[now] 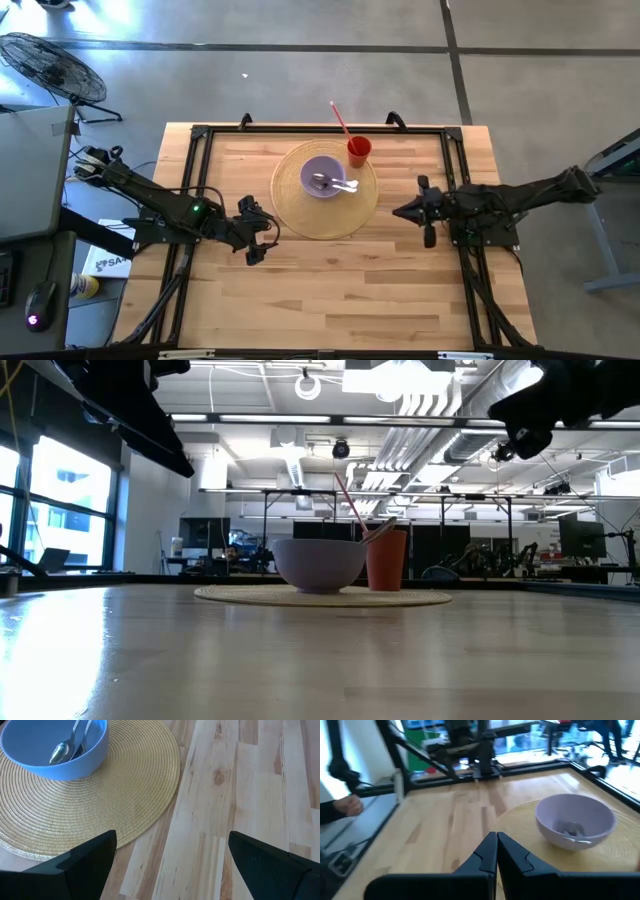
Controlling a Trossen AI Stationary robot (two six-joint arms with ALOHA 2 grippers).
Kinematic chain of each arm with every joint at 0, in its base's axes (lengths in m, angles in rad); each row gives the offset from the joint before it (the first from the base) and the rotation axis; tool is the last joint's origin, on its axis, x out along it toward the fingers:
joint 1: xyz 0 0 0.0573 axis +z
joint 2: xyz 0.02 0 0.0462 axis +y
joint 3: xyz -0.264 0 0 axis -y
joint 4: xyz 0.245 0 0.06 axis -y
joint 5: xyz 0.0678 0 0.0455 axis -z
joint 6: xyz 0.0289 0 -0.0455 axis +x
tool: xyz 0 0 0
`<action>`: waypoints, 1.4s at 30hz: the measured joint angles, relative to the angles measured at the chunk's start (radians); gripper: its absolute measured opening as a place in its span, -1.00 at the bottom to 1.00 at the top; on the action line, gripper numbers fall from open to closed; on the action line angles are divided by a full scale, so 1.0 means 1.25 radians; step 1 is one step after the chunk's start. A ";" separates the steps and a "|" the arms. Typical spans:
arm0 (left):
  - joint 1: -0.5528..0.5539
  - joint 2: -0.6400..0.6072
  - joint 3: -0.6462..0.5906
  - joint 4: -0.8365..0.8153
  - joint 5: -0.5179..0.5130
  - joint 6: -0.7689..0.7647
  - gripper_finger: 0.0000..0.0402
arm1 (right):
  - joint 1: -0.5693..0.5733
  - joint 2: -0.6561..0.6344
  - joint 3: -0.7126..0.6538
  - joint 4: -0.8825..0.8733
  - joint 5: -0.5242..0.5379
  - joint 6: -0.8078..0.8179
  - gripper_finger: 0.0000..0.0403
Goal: Pick & Place Utensil
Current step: Return to Home Position
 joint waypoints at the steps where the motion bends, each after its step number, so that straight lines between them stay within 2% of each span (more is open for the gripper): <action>1: 0.000 0.000 0.000 0.000 0.000 0.000 0.88 | -0.005 -0.015 -0.009 0.001 -0.015 -0.002 -1.00; 4: 0.000 0.000 0.000 0.000 0.000 0.000 0.88 | -0.046 -0.070 -0.041 -0.004 -0.069 -0.001 -1.00; 9: 0.000 0.000 0.000 0.000 0.000 0.000 0.88 | -0.162 -0.166 -0.075 -0.025 -0.160 0.012 -1.00; 13: 0.000 0.000 0.000 0.000 0.001 0.000 0.88 | -0.239 -0.235 -0.093 -0.022 -0.186 -0.007 -1.00; 17: 0.000 0.000 0.000 0.000 0.001 0.000 0.88 | -0.272 -0.285 -0.107 -0.034 -0.206 -0.025 -1.00; 20: 0.000 0.000 0.000 0.011 0.002 -0.055 0.88 | -0.258 -0.311 -0.109 -0.050 -0.187 -0.040 -1.00; 22: 0.000 0.000 0.000 0.029 0.002 -0.133 0.88 | -0.232 -0.325 -0.109 -0.052 -0.138 -0.059 -1.00; 25: 0.000 0.000 0.000 0.047 0.002 -0.187 0.88 | -0.179 -0.351 -0.109 -0.049 -0.087 -0.080 -1.00; 28: 0.000 0.000 0.000 0.047 0.002 -0.188 0.88 | -0.122 -0.377 -0.134 -0.022 -0.077 -0.085 -1.00; 34: 0.000 0.000 0.000 0.048 0.000 -0.188 0.88 | -0.044 -0.419 -0.262 0.103 -0.075 -0.102 -1.00; 40: 0.001 0.000 0.000 0.070 -0.075 -0.188 0.88 | -0.027 -0.417 -0.270 0.113 -0.074 -0.098 -1.00; 42: 0.001 0.000 0.000 0.055 -0.091 -0.154 0.88 | -0.027 -0.417 -0.269 0.123 -0.075 -0.103 -1.00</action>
